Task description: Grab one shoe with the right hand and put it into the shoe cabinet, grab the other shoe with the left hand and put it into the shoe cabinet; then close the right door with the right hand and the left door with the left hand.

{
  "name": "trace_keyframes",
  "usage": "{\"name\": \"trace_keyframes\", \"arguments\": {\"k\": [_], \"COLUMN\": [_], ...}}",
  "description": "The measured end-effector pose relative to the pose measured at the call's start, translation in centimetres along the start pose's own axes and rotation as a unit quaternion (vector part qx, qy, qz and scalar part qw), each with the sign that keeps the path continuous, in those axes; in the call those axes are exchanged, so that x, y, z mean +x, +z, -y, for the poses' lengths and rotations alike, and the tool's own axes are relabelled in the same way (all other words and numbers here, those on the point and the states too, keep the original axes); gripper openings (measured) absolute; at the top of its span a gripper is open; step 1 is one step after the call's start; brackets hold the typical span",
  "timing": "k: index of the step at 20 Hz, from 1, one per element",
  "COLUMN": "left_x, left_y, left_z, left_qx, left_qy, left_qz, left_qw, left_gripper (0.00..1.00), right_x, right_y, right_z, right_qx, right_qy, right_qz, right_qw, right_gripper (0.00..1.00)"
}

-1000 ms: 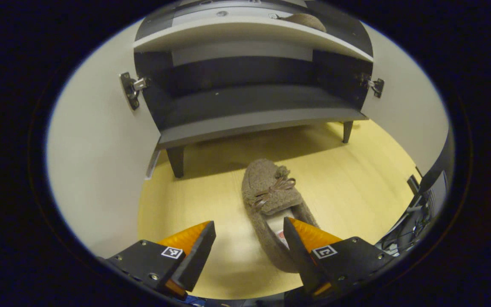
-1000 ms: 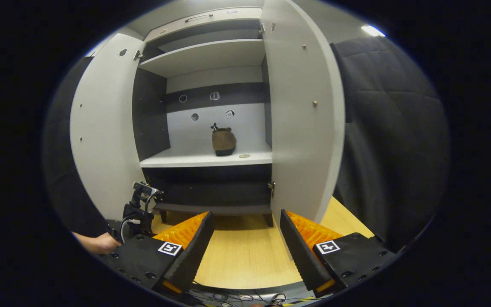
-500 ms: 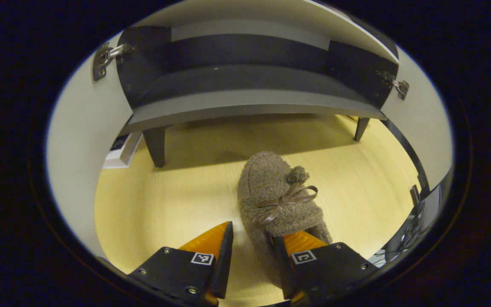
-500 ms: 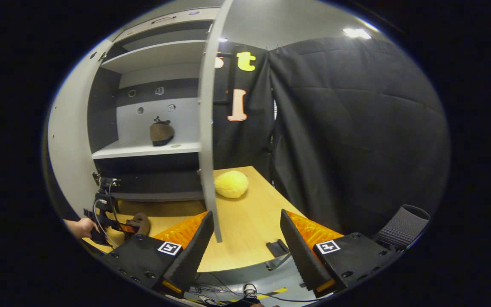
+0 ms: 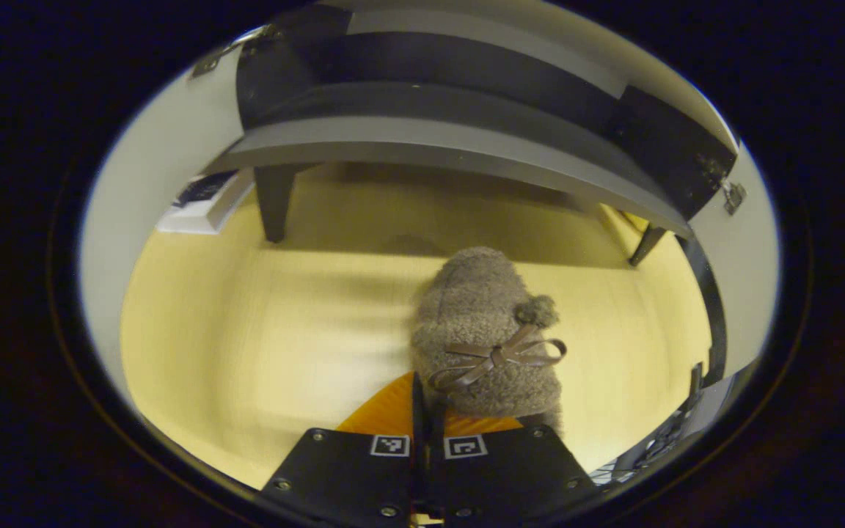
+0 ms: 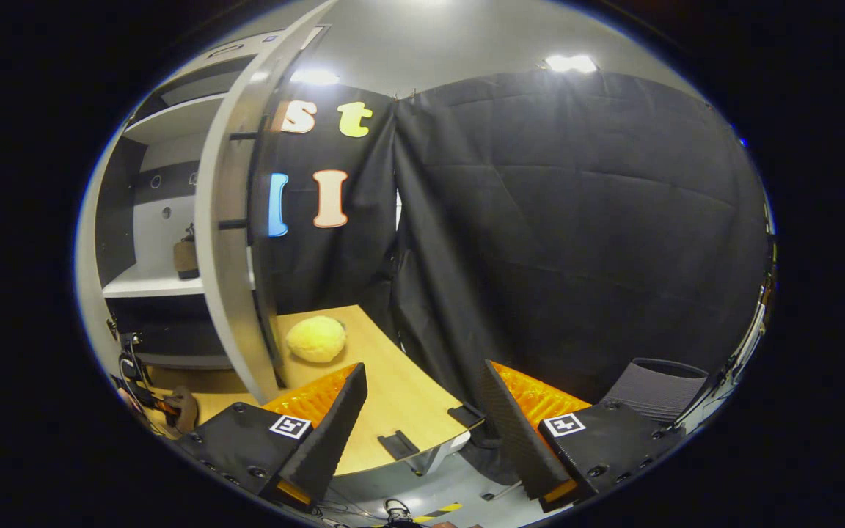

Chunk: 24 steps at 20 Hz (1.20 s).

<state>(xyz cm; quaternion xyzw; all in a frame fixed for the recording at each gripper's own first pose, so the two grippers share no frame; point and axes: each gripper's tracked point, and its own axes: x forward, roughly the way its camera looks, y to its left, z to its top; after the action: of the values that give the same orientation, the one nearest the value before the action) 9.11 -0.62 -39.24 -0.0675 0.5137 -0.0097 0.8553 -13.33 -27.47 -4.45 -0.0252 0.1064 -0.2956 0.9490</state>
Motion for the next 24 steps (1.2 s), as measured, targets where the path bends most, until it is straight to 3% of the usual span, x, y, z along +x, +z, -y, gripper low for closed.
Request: {"name": "trace_keyframes", "arguments": {"k": [2, 4, 5, 6, 7, 9, 13, 14, 17, 24], "left_x": [-1.2, -2.1, -2.2, -2.6, -2.9, -3.9, -4.0, -3.9, -3.7, -4.2], "left_y": [-0.5, -0.5, 0.0, 0.5, 1.0, 1.5, 1.5, 1.6, 2.1, 5.6], "left_z": [-0.3, -0.1, 0.0, 0.1, 0.2, 0.0, -0.8, -0.7, -0.8, -0.1], "left_qx": [-0.022, -0.01, 0.001, 0.01, 0.012, -0.003, -0.031, -0.029, -0.013, -0.008], "left_qy": [0.008, 0.024, 0.029, 0.033, 0.035, 0.034, 0.028, 0.029, 0.041, 0.031], "left_qz": [0.001, 0.009, 0.015, 0.022, 0.03, 0.054, 0.092, 0.104, 0.139, 0.232], "left_qw": [1.0, 1.0, 0.999, 0.999, 0.999, 0.998, 0.995, 0.994, 0.989, 0.972], "left_gripper": [0.02, 0.02, 0.07, 0.02, 0.07, 0.02, 0.02, 0.02, 0.02, 0.02], "right_x": [1.6, 2.8, 3.7, 4.6, 5.3, 6.9, 10.2, 10.8, 12.4, 14.8], "right_y": [1.8, 2.7, 3.3, 4.0, 4.4, 5.3, 7.2, 7.6, 8.5, 10.2], "right_z": [1.0, 1.6, 1.9, 2.1, 2.1, 1.8, 0.1, -0.5, -2.0, -4.7], "right_qx": [0.004, 0.007, 0.007, 0.008, 0.01, 0.013, 0.018, 0.016, 0.012, 0.031], "right_qy": [-0.007, -0.005, -0.005, -0.003, 0.002, 0.014, 0.048, 0.058, 0.08, 0.119], "right_qz": [0.015, 0.028, 0.033, 0.037, 0.04, 0.046, 0.059, 0.062, 0.071, 0.092], "right_qw": [1.0, 1.0, 0.999, 0.999, 0.999, 0.999, 0.997, 0.996, 0.994, 0.988], "right_gripper": [0.99, 0.94, 0.99, 0.95, 0.95, 0.95, 0.99, 0.95, 0.95, 0.99]}}
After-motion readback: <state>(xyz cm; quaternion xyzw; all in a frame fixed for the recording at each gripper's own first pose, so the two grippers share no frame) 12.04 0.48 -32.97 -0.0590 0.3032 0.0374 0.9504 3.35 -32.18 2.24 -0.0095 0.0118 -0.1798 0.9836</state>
